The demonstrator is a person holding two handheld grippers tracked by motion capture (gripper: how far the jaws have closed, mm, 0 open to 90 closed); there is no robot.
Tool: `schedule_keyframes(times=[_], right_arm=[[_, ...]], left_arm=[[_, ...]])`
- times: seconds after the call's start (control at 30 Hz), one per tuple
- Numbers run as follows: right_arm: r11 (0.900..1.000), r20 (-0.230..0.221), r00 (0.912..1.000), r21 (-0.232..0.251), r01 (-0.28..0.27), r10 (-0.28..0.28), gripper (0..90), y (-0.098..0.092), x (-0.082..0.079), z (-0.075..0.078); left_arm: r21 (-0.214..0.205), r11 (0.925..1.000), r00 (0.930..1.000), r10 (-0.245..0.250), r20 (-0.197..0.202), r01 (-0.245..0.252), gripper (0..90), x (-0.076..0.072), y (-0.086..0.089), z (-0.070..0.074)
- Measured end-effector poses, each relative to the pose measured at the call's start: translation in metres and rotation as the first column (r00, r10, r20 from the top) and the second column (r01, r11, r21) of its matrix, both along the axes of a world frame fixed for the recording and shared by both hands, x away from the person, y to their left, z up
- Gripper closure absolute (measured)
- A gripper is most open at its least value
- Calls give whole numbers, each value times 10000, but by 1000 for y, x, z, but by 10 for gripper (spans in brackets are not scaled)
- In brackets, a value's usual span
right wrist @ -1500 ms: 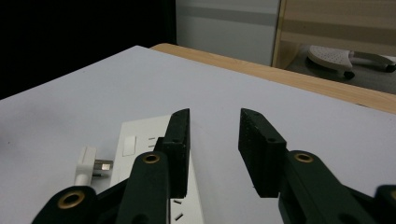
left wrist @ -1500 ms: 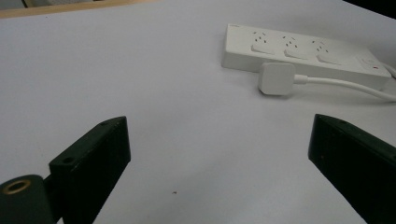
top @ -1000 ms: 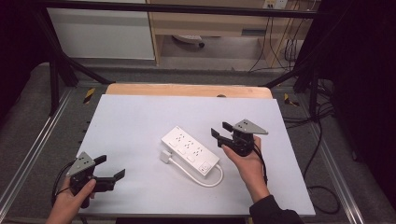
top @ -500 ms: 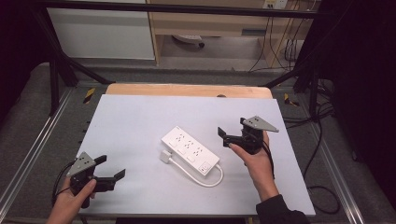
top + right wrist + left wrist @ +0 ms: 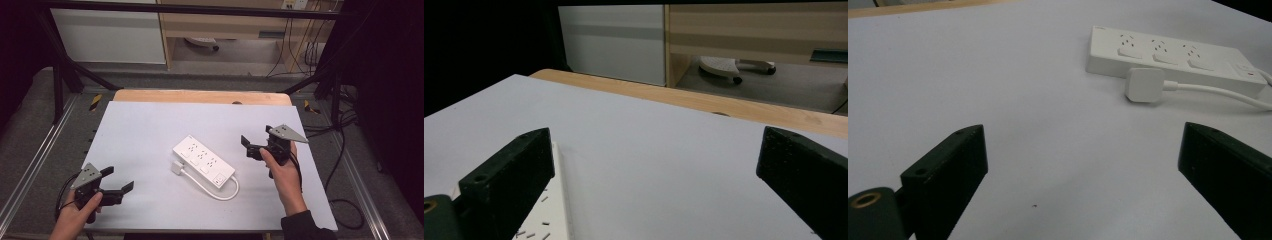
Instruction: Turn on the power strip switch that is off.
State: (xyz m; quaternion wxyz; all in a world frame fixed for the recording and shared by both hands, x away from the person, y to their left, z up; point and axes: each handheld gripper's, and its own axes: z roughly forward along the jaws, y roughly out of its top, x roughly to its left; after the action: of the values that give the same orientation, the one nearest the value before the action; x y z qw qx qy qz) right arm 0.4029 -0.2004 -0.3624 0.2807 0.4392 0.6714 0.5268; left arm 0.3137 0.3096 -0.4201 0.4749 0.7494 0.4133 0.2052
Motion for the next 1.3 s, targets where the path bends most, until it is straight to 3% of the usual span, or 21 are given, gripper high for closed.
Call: schedule_keyframes(times=[0.73,1.3], right_arm=[[9968,379,9965,320,738,-750,30,-42,-15,9],[9941,178,9951,493,968,-978,40,-70,-29,-4]], left_arm=[[26,10000,10000,3,-28,-3,57,0,1,0],[13,10000,10000,-8,-22,8,57,0,1,0]])
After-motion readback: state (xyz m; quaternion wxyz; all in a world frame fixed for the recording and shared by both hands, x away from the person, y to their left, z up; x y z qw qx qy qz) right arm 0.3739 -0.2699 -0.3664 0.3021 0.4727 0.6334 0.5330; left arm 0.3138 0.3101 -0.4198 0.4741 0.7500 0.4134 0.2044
